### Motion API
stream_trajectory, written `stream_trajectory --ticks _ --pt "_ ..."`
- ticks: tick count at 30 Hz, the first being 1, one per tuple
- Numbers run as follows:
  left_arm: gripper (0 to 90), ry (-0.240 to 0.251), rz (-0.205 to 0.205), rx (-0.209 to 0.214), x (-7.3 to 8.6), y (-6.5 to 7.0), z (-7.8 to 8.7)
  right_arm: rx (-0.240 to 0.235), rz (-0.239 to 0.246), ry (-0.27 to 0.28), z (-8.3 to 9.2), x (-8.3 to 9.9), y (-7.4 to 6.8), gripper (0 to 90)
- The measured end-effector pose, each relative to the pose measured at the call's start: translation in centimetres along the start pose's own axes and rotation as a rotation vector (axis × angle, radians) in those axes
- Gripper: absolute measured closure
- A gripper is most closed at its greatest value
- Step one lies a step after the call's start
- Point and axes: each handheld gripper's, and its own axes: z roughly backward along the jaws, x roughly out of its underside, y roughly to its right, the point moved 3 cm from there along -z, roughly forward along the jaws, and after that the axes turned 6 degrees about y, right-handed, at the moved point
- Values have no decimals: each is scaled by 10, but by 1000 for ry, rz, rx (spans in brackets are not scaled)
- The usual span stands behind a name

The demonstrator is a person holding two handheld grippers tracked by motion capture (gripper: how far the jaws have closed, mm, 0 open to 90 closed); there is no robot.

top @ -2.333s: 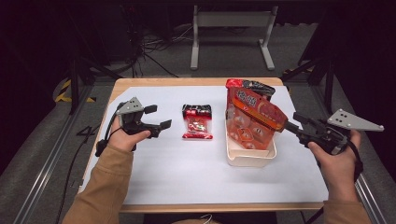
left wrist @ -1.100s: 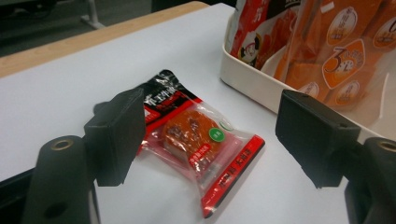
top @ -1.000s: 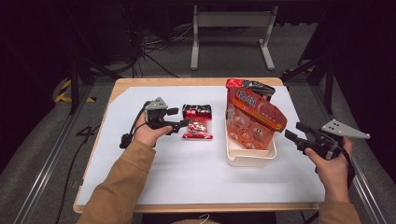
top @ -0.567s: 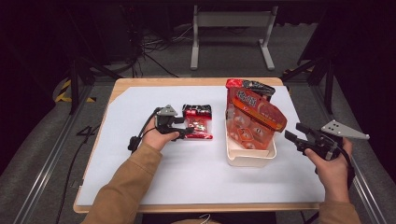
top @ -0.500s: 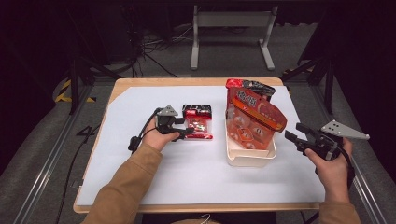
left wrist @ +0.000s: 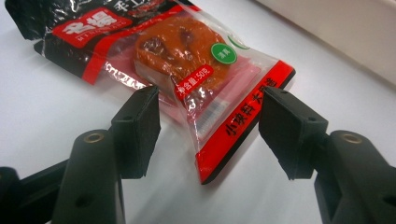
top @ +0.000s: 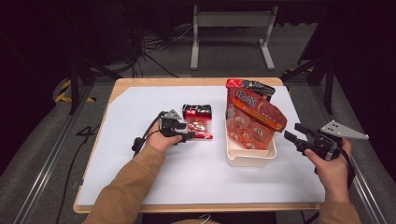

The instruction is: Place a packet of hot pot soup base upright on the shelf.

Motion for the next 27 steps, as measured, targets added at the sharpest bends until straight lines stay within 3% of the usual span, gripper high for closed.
stream_trajectory --ticks 11,20,27 --pt "427 -34 -4 -12 3 1 -7 4 1 6 1 0 0 448" --pt "566 -49 -32 -69 3 1 -7 1 -1 19 3 -2 -2 476" --pt "681 -48 -5 -71 3 1 -5 -2 -2 22 5 -2 -2 505"
